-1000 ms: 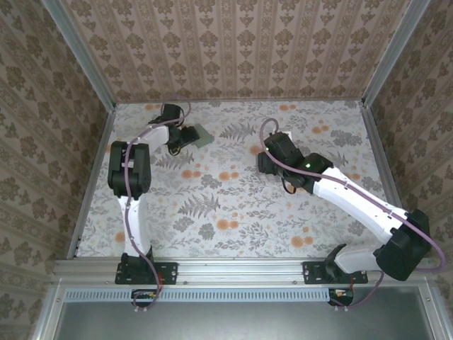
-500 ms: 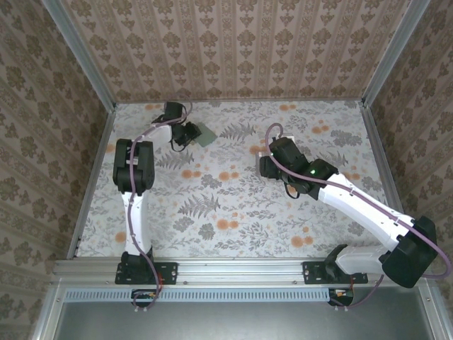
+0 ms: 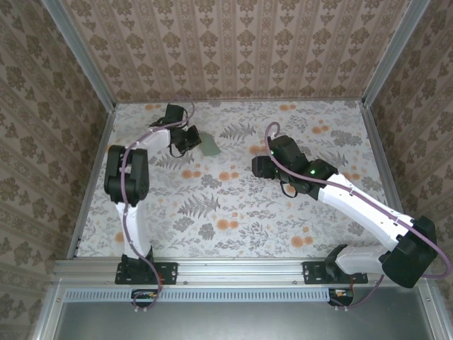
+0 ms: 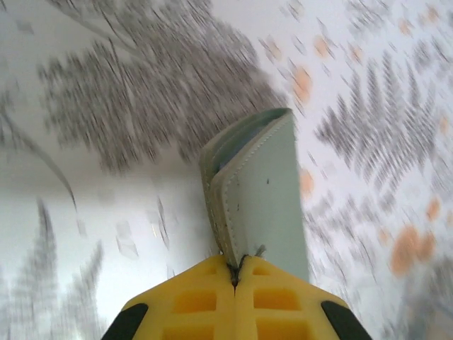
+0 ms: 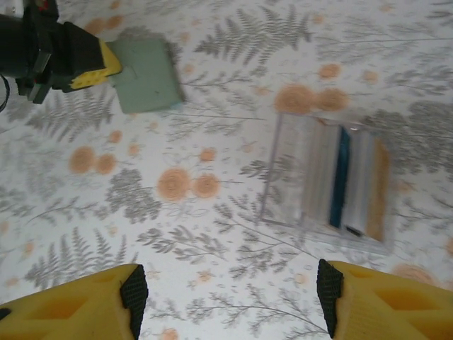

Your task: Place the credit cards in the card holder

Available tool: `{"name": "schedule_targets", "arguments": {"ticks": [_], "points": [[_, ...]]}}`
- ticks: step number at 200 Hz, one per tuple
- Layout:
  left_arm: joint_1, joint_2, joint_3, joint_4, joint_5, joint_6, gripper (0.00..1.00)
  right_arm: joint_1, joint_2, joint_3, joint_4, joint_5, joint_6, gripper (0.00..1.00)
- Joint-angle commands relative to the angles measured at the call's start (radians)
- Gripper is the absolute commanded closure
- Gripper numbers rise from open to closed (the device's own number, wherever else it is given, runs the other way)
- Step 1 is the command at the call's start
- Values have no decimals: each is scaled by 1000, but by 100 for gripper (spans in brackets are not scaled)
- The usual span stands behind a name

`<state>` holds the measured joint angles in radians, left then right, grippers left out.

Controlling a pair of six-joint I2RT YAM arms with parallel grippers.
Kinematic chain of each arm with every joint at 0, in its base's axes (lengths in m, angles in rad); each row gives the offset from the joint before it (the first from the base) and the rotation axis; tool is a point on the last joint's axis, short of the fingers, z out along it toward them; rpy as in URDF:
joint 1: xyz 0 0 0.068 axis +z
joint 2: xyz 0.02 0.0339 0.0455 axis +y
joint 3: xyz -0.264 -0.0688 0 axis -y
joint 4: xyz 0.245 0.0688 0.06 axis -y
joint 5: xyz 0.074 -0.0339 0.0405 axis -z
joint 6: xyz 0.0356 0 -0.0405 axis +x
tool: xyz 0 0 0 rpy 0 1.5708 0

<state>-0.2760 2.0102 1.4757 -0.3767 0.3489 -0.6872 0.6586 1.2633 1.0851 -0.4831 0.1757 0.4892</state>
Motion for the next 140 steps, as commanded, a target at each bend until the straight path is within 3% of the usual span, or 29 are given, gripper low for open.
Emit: {"name": "schedule_targets", "arguments": {"ticks": [1, 23, 53, 74, 86, 105, 123, 140], "points": [[-40, -208, -120, -53, 84, 13, 100, 13, 9, -60, 176, -199, -148, 33], [-76, -375, -258, -41, 117, -18, 96, 92, 45, -121, 333, -260, -332, 32], [-142, -562, -386, -47, 114, -58, 99, 214, 120, -119, 437, -140, -486, 29], [-153, -635, -415, -86, 126, -84, 100, 280, 176, -175, 590, -18, -697, 18], [-166, -671, -420, -115, 93, -83, 100, 307, 169, -229, 708, 28, -812, 17], [-209, -710, -434, -120, 55, -91, 100, 299, 177, -267, 815, 39, -821, 18], [-221, -712, -422, -134, 87, -114, 100, 303, 220, -230, 777, 49, -839, 19], [-239, -718, -432, -119, 118, -124, 100, 306, 267, -265, 905, 80, -862, 20]]}}
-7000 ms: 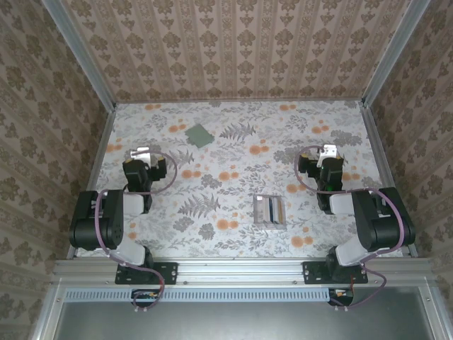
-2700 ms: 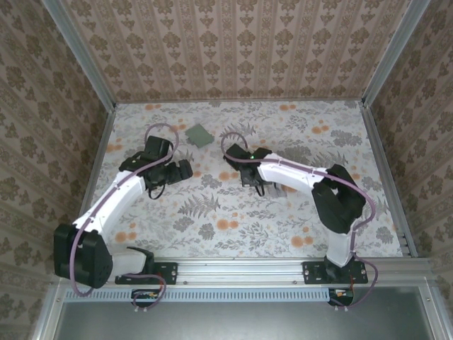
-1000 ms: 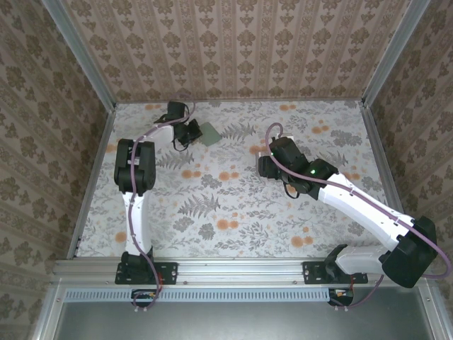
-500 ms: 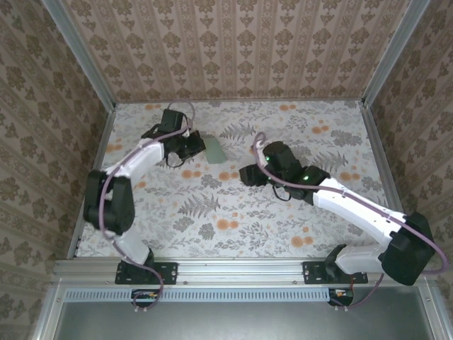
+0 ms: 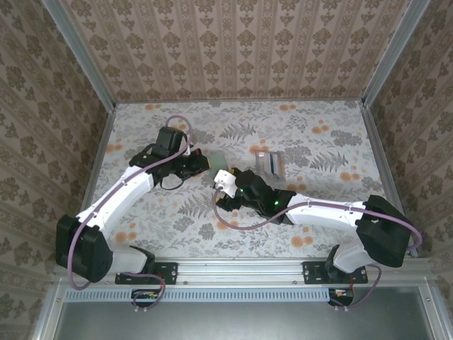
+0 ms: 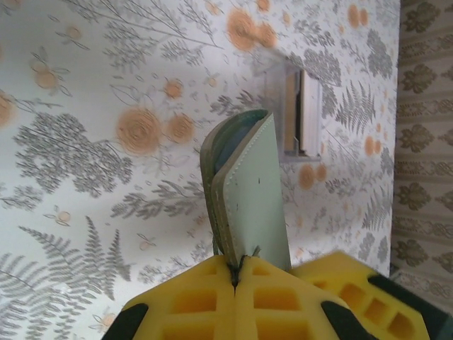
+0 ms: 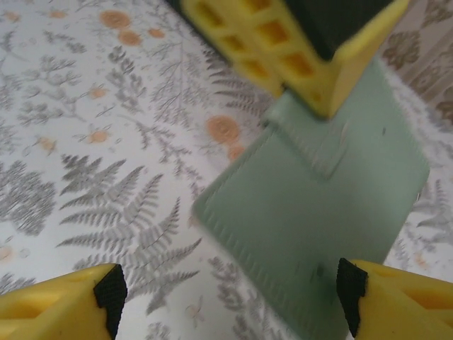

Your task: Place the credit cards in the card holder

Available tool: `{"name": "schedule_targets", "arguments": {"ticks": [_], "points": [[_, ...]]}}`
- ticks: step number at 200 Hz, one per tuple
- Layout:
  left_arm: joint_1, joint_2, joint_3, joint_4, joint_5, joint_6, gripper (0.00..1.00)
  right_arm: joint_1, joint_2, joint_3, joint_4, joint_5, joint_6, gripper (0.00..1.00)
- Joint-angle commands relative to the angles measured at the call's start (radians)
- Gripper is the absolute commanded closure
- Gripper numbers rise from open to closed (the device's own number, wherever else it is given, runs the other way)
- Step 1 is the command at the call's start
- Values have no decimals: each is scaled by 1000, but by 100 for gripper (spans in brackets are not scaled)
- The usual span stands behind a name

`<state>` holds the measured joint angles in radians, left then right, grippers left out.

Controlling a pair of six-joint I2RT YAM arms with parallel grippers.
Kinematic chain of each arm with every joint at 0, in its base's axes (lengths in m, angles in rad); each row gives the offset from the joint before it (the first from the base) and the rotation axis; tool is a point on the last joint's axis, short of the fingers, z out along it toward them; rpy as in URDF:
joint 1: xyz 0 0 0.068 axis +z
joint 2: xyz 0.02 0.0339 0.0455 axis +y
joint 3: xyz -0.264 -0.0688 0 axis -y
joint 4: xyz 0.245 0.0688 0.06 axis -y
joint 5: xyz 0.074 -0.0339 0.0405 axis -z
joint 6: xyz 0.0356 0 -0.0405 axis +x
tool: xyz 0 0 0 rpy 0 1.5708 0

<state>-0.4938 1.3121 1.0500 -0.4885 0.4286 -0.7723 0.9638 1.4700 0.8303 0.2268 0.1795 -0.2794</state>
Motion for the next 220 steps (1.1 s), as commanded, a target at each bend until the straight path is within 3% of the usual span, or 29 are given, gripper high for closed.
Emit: {"name": "schedule_targets", "arguments": {"ticks": [1, 18, 48, 57, 67, 77, 100, 118, 140, 169, 195, 220], "points": [[-21, -21, -7, -5, 39, -40, 100, 1, 62, -13, 204, 79, -95, 20], [-27, -24, -8, -17, 34, -47, 100, 2, 97, -28, 295, 137, -145, 25], [-28, -37, -18, -39, 32, -34, 99, -5, 85, -42, 320, 127, -193, 65], [-25, -43, -23, -42, 21, -30, 91, -8, 74, -46, 307, 97, -182, 74], [-18, -50, -19, -50, 11, -32, 75, -8, 54, -43, 262, 63, -136, 82], [-14, -67, -22, -44, -8, -30, 63, -10, 41, -56, 258, 35, -81, 85], [5, -138, -74, 25, -71, -42, 31, -25, 6, -98, 288, -37, 122, 89], [31, -199, -116, 66, -44, -48, 21, -30, -72, -69, 198, -92, 351, 89], [79, -298, -195, 189, -18, -16, 15, -43, -176, -124, 322, -142, 578, 89], [74, -425, -261, 327, -85, 72, 14, -105, -229, -173, 486, -193, 836, 89], [71, -528, -378, 570, -40, 112, 14, -171, -226, -171, 614, -275, 1038, 90], [70, -545, -434, 720, 40, 92, 16, -178, -204, -188, 814, -313, 1124, 90]]}}
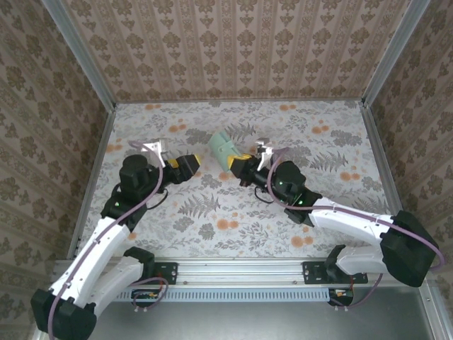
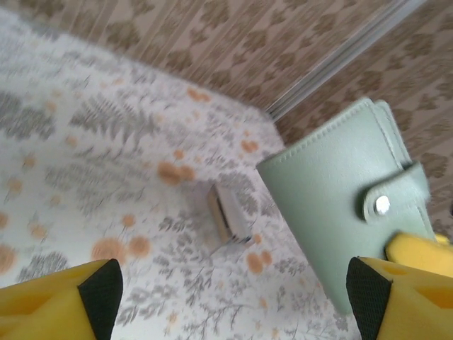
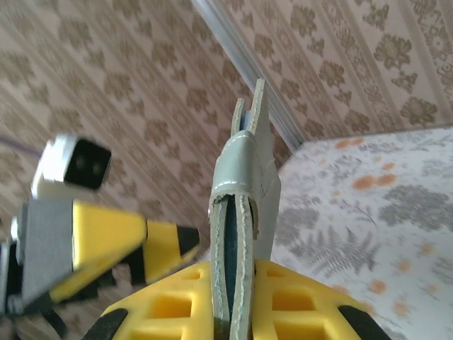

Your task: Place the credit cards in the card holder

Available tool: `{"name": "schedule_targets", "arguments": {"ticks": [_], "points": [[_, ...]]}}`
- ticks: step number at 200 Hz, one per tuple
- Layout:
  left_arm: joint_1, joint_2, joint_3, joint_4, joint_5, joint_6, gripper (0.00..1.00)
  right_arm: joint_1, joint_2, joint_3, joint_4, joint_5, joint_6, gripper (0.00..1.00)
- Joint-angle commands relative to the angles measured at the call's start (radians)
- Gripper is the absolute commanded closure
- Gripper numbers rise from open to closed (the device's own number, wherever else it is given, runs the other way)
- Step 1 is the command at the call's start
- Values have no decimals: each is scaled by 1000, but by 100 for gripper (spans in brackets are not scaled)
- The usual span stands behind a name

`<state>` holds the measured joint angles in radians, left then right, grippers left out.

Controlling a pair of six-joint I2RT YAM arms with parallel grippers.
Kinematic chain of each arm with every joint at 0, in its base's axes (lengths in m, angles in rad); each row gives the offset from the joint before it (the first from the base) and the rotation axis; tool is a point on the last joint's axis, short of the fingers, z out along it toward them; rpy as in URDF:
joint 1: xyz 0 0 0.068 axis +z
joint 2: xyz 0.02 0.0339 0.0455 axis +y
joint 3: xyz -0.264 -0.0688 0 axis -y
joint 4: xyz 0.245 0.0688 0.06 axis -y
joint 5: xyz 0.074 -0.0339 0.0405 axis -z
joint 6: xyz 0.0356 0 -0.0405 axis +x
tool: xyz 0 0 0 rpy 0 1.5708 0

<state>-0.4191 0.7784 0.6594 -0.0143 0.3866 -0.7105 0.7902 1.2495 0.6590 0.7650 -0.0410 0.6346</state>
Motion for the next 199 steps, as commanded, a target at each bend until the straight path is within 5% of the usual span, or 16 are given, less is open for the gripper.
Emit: {"name": "schedule_targets", "arguments": {"ticks": [1, 65, 85, 137, 158, 179, 199], "points": [[-5, -11, -43, 249, 87, 28, 16, -4, 19, -16, 283, -95, 212, 89], [-10, 140, 61, 354, 284, -108, 23, -3, 222, 27, 562, -150, 445, 88], [-14, 194, 73, 427, 330, -188, 34, 1, 240, 43, 562, -182, 466, 89], [1, 214, 104, 434, 304, -179, 86, -2, 259, 39, 556, -177, 464, 86], [2, 211, 130, 370, 294, -134, 92, -8, 282, 37, 547, -167, 488, 68], [2, 195, 153, 241, 264, -49, 99, -48, 248, 16, 401, -160, 401, 55], [1, 201, 223, -23, 150, 69, 100, -84, 161, 82, -62, -122, 240, 52]]}}
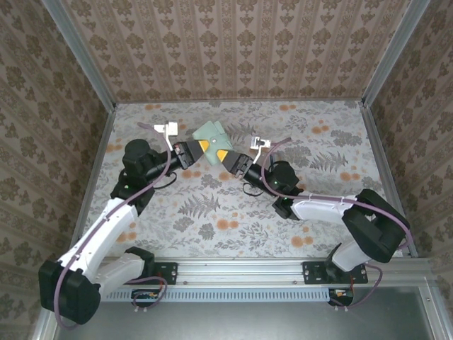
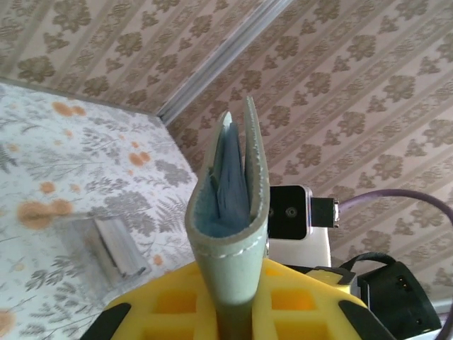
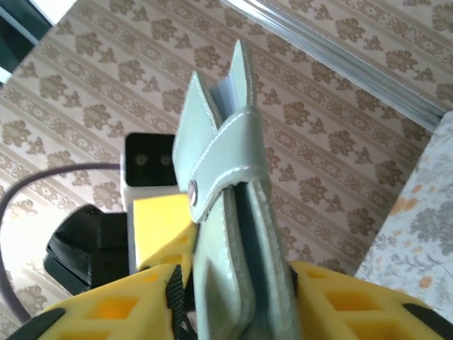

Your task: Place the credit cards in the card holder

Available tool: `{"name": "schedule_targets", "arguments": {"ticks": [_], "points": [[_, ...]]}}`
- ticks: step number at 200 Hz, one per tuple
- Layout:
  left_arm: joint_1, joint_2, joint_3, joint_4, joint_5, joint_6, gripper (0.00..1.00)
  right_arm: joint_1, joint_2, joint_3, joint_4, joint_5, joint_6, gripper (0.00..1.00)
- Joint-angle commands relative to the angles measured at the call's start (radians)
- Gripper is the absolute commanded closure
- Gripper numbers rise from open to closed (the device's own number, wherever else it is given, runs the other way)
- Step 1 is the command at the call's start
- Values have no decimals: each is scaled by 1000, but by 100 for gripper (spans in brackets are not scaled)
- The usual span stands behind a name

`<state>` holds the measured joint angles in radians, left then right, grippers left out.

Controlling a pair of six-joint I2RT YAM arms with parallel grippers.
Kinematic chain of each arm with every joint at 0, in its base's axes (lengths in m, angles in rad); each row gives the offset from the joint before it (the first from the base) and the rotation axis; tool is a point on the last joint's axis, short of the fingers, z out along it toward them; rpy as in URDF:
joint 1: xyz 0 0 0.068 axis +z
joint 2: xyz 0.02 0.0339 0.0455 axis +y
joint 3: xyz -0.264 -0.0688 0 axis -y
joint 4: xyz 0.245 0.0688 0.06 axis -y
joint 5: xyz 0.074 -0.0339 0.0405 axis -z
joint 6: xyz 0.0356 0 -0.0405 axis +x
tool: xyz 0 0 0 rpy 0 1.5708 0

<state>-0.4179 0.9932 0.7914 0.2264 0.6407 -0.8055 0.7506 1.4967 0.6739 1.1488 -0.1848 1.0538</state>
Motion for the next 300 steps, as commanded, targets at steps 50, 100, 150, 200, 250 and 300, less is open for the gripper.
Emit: {"name": "schedule_targets", "arguments": {"ticks": [50, 100, 150, 200, 250, 300], "points": [[-8, 91, 200, -601, -231, 296, 100, -46, -161, 280, -1083, 38, -536, 47], [-27, 201, 242, -624, -120, 279, 100, -37, -8, 495, -1320, -148, -568, 55], [-29, 220, 236, -591, -27, 237, 100, -36, 54, 549, -1334, -211, -400, 55], [-30, 266, 236, -563, 51, 205, 100, -34, 81, 571, -1361, -187, -368, 55], [-32, 314, 265, -582, 103, 191, 100, -34, 93, 592, -1404, -104, -398, 58], [-32, 337, 279, -606, 111, 187, 100, -33, 95, 608, -1493, 103, -448, 78]]}}
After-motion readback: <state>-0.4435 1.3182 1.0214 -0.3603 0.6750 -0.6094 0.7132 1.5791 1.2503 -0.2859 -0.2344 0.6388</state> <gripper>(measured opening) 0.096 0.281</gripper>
